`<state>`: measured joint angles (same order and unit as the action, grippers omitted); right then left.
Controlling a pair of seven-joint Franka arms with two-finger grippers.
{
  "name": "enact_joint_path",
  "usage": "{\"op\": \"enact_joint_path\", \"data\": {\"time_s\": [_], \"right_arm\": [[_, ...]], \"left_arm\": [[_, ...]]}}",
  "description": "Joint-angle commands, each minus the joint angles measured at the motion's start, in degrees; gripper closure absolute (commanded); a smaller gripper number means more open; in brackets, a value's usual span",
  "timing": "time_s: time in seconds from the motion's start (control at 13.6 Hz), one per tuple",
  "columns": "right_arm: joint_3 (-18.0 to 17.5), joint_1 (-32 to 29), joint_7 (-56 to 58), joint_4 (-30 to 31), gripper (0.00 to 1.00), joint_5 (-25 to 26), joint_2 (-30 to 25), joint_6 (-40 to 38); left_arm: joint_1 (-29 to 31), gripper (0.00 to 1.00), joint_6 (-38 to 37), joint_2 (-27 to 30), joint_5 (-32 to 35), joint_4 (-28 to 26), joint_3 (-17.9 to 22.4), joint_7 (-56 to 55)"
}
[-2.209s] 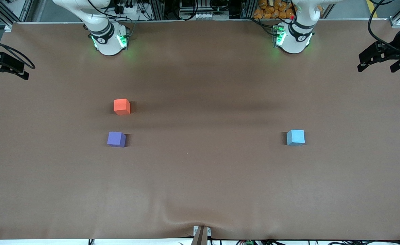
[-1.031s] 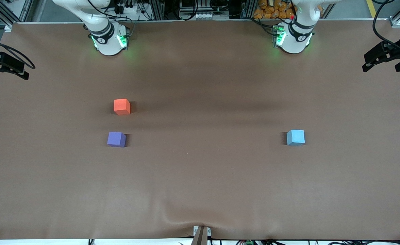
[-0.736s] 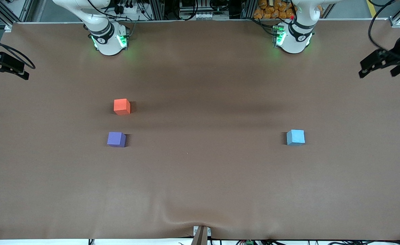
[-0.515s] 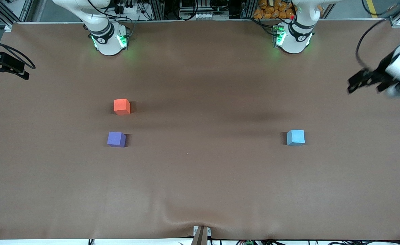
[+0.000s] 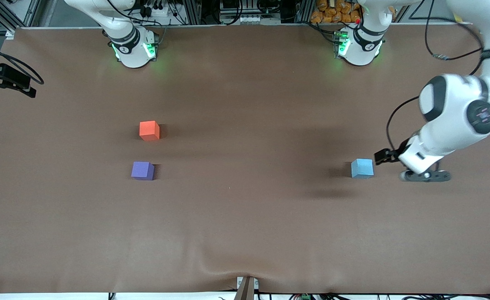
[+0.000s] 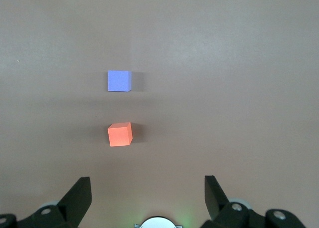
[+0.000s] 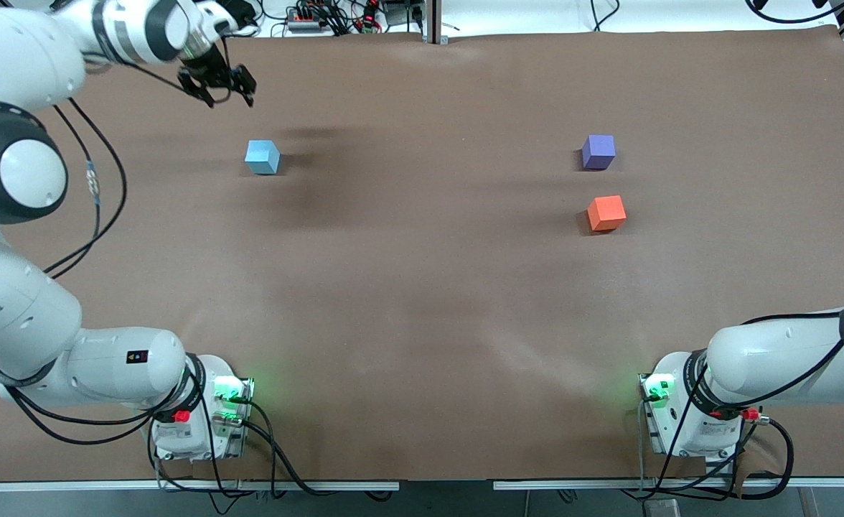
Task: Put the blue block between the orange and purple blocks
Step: 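Reach the left gripper down to the light-blue block and grasp it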
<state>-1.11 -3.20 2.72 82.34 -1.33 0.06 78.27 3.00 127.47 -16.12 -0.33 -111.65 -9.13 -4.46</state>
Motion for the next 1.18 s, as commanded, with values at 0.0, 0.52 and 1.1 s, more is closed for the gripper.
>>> {"op": "enact_joint_path", "data": {"time_s": [0.0, 0.52, 1.1], "right_arm": [[-0.4, -0.4, -0.7, 1.0, 0.0, -0.8, -1.2, 0.4], [-0.4, -0.4, -0.8, 1.0, 0.0, -0.9, -1.2, 0.4], [-0.4, -0.4, -0.8, 1.0, 0.0, -0.9, -1.2, 0.4]], "left_arm": [[0.6, 0.0, 5.0, -1.8, -0.5, -3.1, -0.3, -0.6], [0.4, 0.0, 11.9, -6.9, -0.4, -7.4, -0.3, -0.6], [-0.2, 0.3, 14.9, -10.6, -0.3, -7.2, -0.4, -0.6]]}}
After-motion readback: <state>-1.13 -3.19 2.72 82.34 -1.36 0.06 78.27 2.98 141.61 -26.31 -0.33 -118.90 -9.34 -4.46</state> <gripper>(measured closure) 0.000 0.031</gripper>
